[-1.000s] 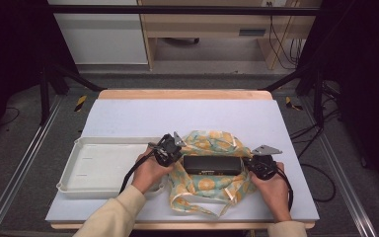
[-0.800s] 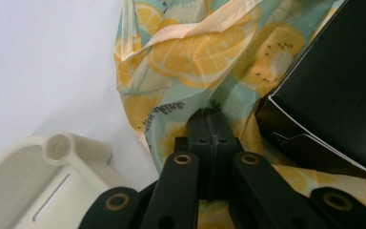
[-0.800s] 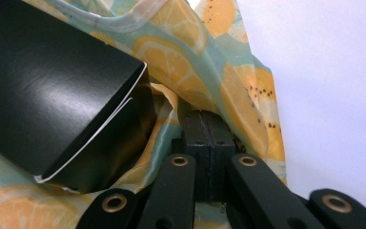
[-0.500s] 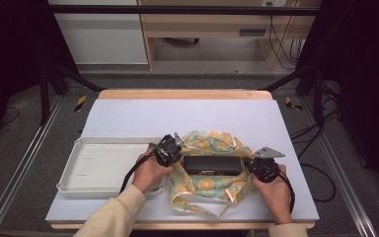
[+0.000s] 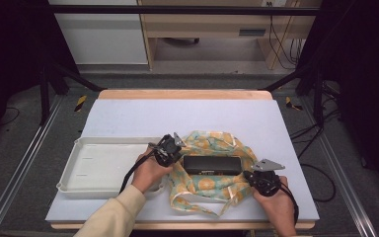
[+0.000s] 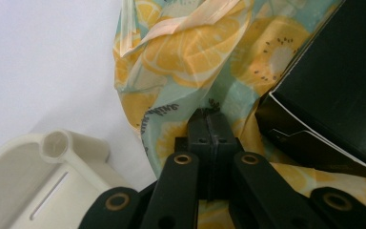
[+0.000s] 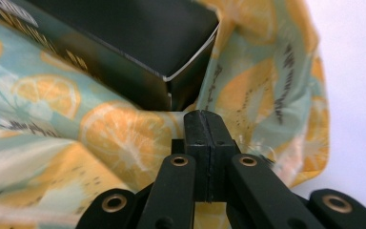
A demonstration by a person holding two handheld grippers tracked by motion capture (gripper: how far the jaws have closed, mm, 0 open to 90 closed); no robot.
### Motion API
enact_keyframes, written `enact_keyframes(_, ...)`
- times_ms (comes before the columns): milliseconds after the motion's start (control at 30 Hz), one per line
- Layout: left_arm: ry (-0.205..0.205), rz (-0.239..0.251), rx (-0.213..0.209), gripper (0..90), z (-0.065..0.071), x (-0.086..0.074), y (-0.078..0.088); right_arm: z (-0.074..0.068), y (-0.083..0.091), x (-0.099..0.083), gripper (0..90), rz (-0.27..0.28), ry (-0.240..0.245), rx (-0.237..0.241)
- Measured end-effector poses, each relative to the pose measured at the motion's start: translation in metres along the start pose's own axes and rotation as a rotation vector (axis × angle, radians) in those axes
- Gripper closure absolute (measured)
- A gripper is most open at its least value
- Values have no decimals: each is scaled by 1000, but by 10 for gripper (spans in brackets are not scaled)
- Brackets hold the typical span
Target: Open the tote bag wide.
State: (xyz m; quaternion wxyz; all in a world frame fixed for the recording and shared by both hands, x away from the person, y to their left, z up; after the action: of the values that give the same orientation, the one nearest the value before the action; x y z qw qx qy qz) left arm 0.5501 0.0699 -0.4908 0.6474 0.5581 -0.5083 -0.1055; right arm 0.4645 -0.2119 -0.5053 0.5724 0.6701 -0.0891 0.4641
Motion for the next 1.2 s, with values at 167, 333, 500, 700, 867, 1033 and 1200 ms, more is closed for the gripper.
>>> enact_keyframes(167,-2,-9,-3,900,-1,-1,-1,1,-6,-3,900,-21,-6,13)
enact_keyframes(333,0,-18,-3,900,-1,-1,-3,2,-7,-5,900,-29,-7,14)
enact_keyframes(500,7,-27,-5,900,-2,-2,-5,3,-7,-5,900,-28,-15,15)
enact_keyframes(700,6,-31,-5,900,-2,-3,-6,4,-7,-6,900,-26,-20,16)
enact_keyframes(867,5,-34,-7,900,-2,-4,-7,4,-7,-6,900,-22,-21,17)
enact_keyframes(1033,8,-35,-8,900,-2,-4,-9,4,-6,-7,900,-18,-21,19)
enact_keyframes(1200,19,-6,-3,900,-3,-3,-4,4,-5,-6,900,-5,-16,17)
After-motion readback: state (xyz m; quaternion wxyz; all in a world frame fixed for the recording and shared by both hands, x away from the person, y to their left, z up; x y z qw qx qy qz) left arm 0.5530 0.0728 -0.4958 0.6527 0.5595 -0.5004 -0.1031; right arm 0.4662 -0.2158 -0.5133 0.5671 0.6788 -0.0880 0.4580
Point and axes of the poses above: each handheld gripper's, and its own axes: y roughly backward along the jaws, x roughly out of its top, z roughly to its right, the point moved 5 cm from there along -y, roughly forward along the jaws, and after that the axes turned 2 degrees about y, right-handed, at the moved point
